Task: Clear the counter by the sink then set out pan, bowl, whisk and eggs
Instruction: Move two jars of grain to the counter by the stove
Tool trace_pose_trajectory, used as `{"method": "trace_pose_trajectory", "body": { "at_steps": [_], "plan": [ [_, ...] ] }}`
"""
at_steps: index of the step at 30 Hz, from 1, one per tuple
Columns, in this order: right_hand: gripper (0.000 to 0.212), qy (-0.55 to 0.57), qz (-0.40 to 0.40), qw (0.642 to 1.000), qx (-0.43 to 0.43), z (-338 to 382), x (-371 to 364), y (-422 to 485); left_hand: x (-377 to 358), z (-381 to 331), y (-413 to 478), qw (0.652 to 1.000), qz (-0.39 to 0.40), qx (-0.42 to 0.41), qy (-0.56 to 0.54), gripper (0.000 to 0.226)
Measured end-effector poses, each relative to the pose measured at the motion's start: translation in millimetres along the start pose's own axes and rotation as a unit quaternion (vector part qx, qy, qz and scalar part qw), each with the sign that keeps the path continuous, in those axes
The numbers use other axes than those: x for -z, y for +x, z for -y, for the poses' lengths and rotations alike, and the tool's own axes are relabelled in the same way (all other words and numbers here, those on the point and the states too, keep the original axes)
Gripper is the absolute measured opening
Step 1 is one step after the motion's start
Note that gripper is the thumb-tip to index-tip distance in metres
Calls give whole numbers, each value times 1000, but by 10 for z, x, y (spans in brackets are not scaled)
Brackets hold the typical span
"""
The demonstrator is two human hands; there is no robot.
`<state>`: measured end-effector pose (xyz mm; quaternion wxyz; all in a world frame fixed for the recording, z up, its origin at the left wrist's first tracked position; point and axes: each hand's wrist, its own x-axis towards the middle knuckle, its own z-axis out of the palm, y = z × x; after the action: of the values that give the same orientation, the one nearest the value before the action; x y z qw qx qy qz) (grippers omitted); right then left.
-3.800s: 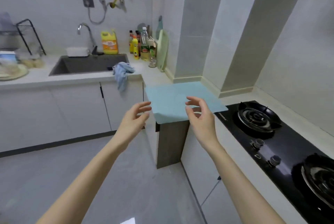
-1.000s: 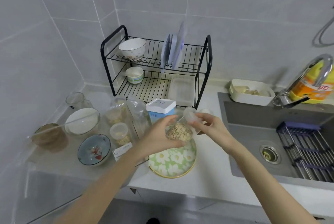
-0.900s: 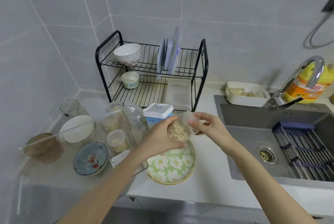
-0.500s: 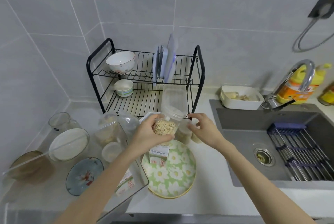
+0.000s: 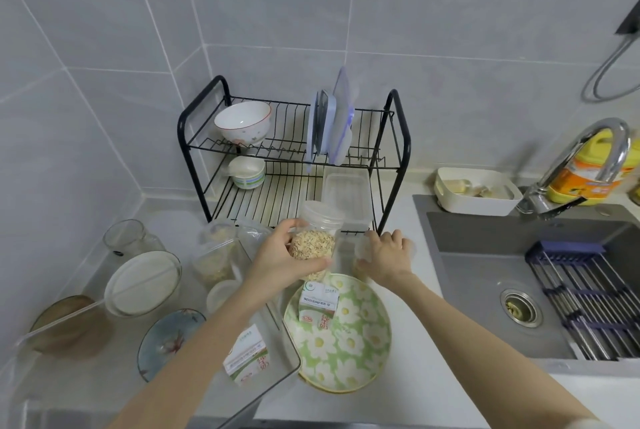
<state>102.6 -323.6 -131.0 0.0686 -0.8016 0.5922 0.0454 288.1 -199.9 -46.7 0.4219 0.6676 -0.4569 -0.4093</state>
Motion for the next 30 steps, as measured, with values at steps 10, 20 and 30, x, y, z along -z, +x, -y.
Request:
{"method": "trace_pose_trajectory", "body": {
  "at_steps": [10, 20, 30],
  "plan": [
    [59, 343, -161, 925, -10, -115, 554, -487, -57, -125, 16, 998, 1, -33, -45, 76],
    [48, 487, -309, 815, -52, -508, 994, -1376, -603, -515, -132, 989, 95, -92, -66, 61],
    [57, 504, -393, 753, -155, -1421, 941, -2634, -1869, -827, -615, 959, 246, -130, -60, 65]
  ]
}}
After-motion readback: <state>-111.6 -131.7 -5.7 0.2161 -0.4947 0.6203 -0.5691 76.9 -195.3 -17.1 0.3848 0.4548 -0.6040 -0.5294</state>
